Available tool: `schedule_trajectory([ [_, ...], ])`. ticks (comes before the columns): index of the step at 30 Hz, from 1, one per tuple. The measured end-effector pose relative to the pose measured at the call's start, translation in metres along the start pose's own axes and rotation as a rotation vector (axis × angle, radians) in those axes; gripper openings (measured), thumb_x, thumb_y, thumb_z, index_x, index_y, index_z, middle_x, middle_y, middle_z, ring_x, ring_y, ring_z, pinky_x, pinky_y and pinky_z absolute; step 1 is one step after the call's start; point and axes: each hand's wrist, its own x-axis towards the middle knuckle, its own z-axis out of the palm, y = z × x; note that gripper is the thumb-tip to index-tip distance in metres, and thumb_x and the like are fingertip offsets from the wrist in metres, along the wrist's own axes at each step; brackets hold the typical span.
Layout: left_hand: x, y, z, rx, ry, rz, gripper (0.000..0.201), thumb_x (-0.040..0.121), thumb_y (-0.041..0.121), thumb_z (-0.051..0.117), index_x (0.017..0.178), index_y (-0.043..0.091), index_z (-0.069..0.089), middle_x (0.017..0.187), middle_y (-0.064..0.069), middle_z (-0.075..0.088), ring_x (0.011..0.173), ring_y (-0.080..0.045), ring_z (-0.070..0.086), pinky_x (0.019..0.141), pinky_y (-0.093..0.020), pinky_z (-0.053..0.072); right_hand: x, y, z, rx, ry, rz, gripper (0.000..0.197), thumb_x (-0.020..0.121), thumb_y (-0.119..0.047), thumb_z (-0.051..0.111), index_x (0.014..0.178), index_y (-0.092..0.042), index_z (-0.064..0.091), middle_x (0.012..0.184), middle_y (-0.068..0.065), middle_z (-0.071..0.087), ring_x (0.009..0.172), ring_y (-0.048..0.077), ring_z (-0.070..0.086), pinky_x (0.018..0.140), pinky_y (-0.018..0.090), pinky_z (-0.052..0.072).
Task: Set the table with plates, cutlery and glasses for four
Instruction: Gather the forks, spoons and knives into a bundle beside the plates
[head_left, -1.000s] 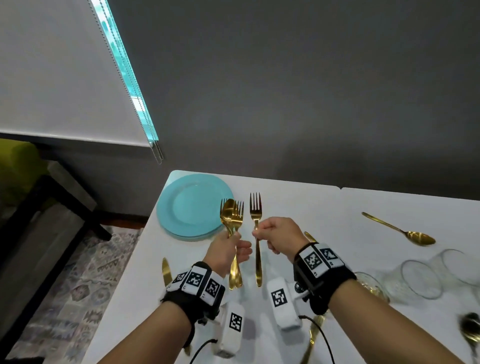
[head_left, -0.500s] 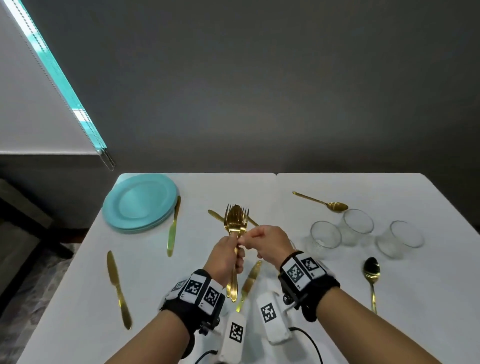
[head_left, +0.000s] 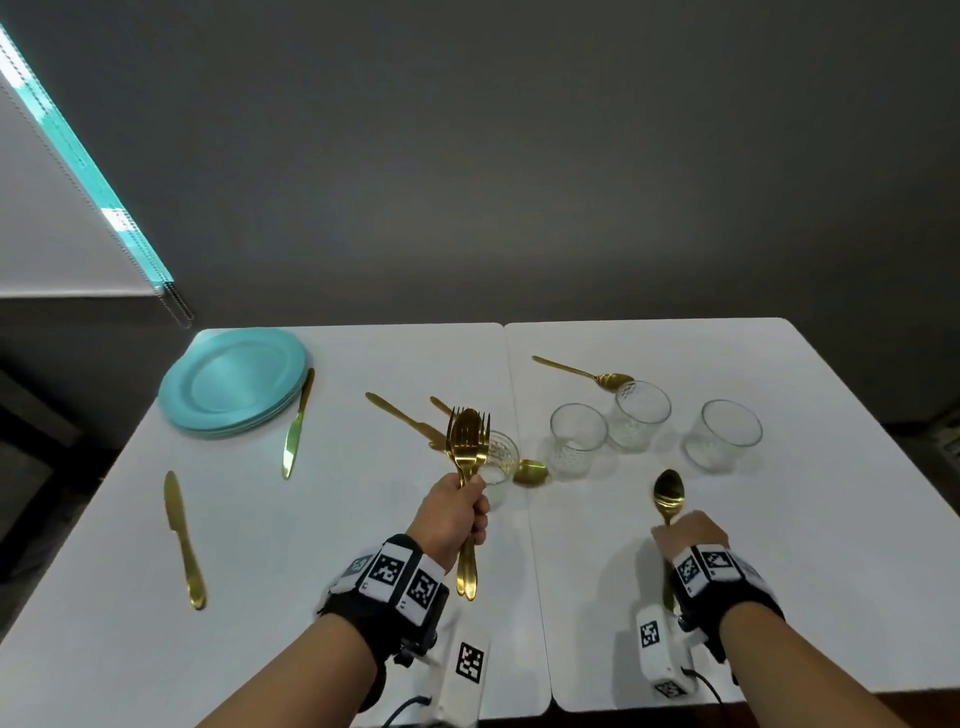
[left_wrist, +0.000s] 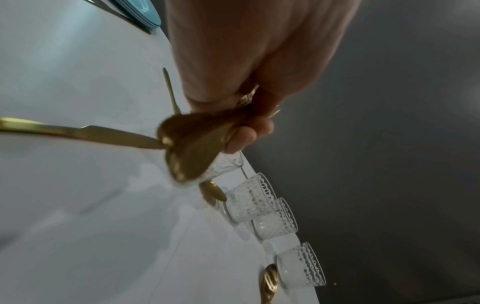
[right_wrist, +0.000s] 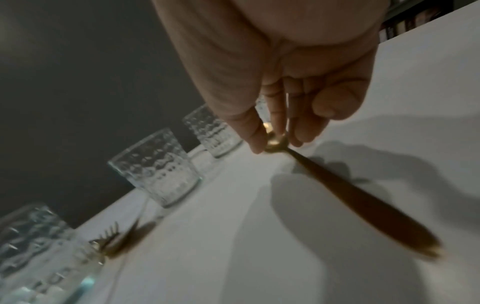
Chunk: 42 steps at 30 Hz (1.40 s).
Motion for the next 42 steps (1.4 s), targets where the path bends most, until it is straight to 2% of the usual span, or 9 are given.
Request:
schedule_trajectory([
  [6, -0.009, -0.008, 0.001, -0.030, 0.028, -0.015, 0.019, 0.101, 0.020, 0.039, 0.087, 0.011, 0.048, 0.068, -0.006, 0.051, 0.051, -0.014, 0.049, 0.048, -0.024, 0.046, 0.002, 0.017, 0.014, 0.003, -0.014, 0.064, 0.032, 0.090, -0.016, 0.058, 0.061, -0.005, 0.048, 0.067, 0.009, 0.052, 0.075, 0.027, 0.051, 0.047, 0.024, 0.032],
  [9, -0.011, -0.006, 0.002, -0.033, 0.031, -0.009, 0.017, 0.101, 0.020, 0.038, 0.092, 0.009, 0.048, 0.071, -0.007, 0.053, 0.053, -0.016, 0.053, 0.052, -0.026, 0.051, -0.002, 0.017, 0.010, -0.037, -0.082, 0.056, 0.019, 0.091, -0.018, 0.055, 0.091, -0.001, 0.065, 0.087, 0.011, 0.061, 0.098, 0.030, 0.061, 0.065, 0.023, 0.041],
  [12, -0.009, -0.004, 0.002, -0.021, 0.029, 0.006, 0.019, 0.101, 0.020, 0.037, 0.102, 0.005, 0.048, 0.074, -0.009, 0.054, 0.057, -0.018, 0.057, 0.055, -0.027, 0.054, -0.008, 0.018, 0.005, 0.077, -0.148, 0.026, 0.035, 0.085, -0.023, 0.060, 0.116, -0.006, 0.061, 0.115, 0.013, 0.062, 0.109, 0.028, 0.060, 0.081, 0.026, 0.046],
  [16, -0.004, 0.005, 0.003, -0.037, 0.008, 0.032, 0.023, 0.102, 0.020, 0.035, 0.110, 0.002, 0.047, 0.077, -0.010, 0.056, 0.062, -0.020, 0.061, 0.060, -0.030, 0.056, -0.015, 0.001, -0.003, 0.279, -0.181, 0.046, 0.026, 0.085, -0.019, 0.065, 0.067, -0.001, 0.059, 0.065, 0.016, 0.057, 0.063, 0.028, 0.055, 0.058, 0.030, 0.040],
  [18, 0.001, 0.012, 0.004, -0.053, 0.003, 0.042, 0.023, 0.102, 0.020, 0.035, 0.111, 0.002, 0.046, 0.078, -0.011, 0.058, 0.062, -0.021, 0.063, 0.061, -0.030, 0.057, -0.028, -0.016, -0.011, 0.383, -0.199, -0.001, 0.028, 0.086, -0.016, 0.064, 0.063, -0.001, 0.057, 0.058, 0.014, 0.054, 0.049, 0.023, 0.044, 0.048, 0.027, 0.035],
  [24, 0.013, 0.039, 0.005, -0.069, -0.057, 0.049, 0.021, 0.102, 0.018, 0.033, 0.111, 0.002, 0.042, 0.084, -0.014, 0.062, 0.066, -0.022, 0.066, 0.062, -0.030, 0.057, -0.081, -0.094, -0.025, 0.629, -0.352, -0.353, 0.010, 0.086, -0.014, 0.067, 0.081, -0.007, 0.061, 0.065, 0.004, 0.059, 0.044, 0.012, 0.042, 0.039, 0.020, 0.031],
  [30, 0.028, 0.067, -0.020, 0.015, -0.060, 0.095, 0.026, 0.100, 0.022, 0.038, 0.085, 0.006, 0.051, 0.083, -0.018, 0.062, 0.075, -0.031, 0.062, 0.079, -0.043, 0.053, -0.101, -0.172, 0.004, 0.534, -0.509, -0.429, 0.013, 0.084, -0.019, 0.069, 0.076, -0.011, 0.062, 0.045, -0.006, 0.057, 0.034, 0.005, 0.042, 0.037, 0.017, 0.031],
  [36, 0.050, 0.085, -0.072, 0.005, -0.053, 0.049, 0.024, 0.098, 0.022, 0.043, 0.086, 0.002, 0.053, 0.083, -0.019, 0.060, 0.083, -0.035, 0.061, 0.094, -0.060, 0.047, -0.113, -0.230, 0.040, 0.467, -0.474, -0.502, 0.015, 0.078, -0.017, 0.074, 0.070, -0.013, 0.063, 0.057, 0.000, 0.061, 0.042, 0.007, 0.047, 0.043, 0.019, 0.034],
  [42, 0.079, 0.105, -0.120, -0.054, -0.033, 0.056, 0.020, 0.103, 0.018, 0.032, 0.095, 0.005, 0.045, 0.081, -0.017, 0.061, 0.068, -0.026, 0.062, 0.072, -0.038, 0.055, -0.110, -0.276, 0.048, 0.419, -0.402, -0.465, 0.016, 0.084, -0.032, 0.068, 0.078, -0.018, 0.063, 0.076, -0.001, 0.067, 0.053, 0.010, 0.050, 0.047, 0.020, 0.039],
])
